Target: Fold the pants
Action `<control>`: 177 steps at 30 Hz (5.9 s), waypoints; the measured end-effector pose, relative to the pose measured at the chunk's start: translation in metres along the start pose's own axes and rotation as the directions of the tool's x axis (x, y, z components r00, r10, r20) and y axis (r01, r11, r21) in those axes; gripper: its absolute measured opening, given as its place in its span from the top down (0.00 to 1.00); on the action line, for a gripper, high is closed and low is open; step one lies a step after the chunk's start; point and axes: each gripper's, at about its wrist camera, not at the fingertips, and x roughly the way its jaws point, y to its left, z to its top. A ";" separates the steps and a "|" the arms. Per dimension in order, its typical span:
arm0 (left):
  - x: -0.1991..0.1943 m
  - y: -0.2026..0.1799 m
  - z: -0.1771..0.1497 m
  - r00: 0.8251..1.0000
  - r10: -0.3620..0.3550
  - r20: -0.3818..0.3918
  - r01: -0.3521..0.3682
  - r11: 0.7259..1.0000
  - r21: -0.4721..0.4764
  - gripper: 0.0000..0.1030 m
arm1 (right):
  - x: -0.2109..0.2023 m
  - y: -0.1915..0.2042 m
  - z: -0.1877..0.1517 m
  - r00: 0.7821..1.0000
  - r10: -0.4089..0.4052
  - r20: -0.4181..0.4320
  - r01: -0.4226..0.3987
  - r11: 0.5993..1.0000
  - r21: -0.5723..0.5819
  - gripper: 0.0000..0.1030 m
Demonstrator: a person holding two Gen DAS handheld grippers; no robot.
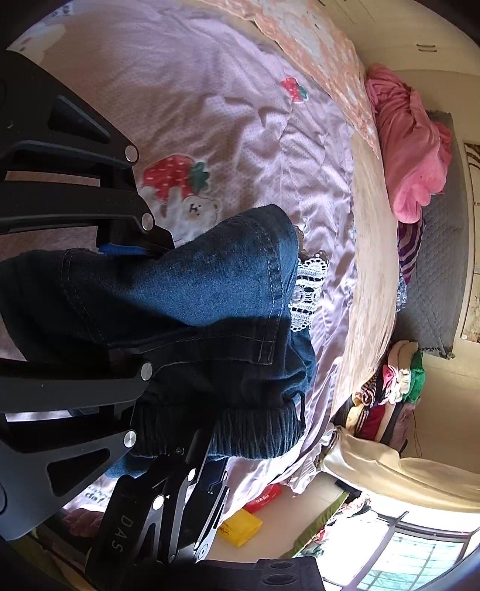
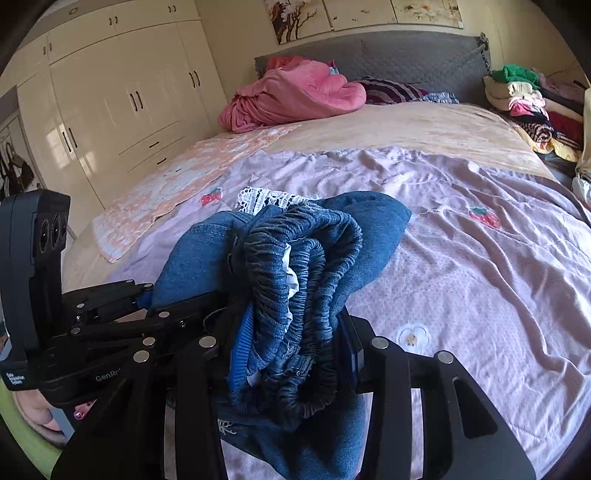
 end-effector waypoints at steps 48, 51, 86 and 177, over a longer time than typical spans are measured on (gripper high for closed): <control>0.028 0.029 -0.027 0.995 0.058 -0.080 -0.061 0.998 -0.032 0.35 | 0.023 -0.045 -0.032 0.986 -0.100 -0.134 0.129 0.965 0.227 0.19; 0.020 0.030 -0.027 0.995 0.067 -0.074 -0.069 0.997 -0.036 0.33 | 0.016 -0.043 -0.033 0.986 -0.106 -0.127 0.133 0.965 0.227 0.19; -0.086 0.006 -0.067 0.992 0.120 0.030 -0.120 0.993 -0.019 0.10 | -0.107 0.019 -0.063 0.978 -0.204 0.042 0.200 0.976 0.087 0.06; -0.111 -0.015 -0.138 0.989 0.146 -0.017 -0.146 0.989 -0.026 0.09 | -0.130 0.046 -0.146 0.950 -0.312 -0.002 0.310 0.942 0.127 0.05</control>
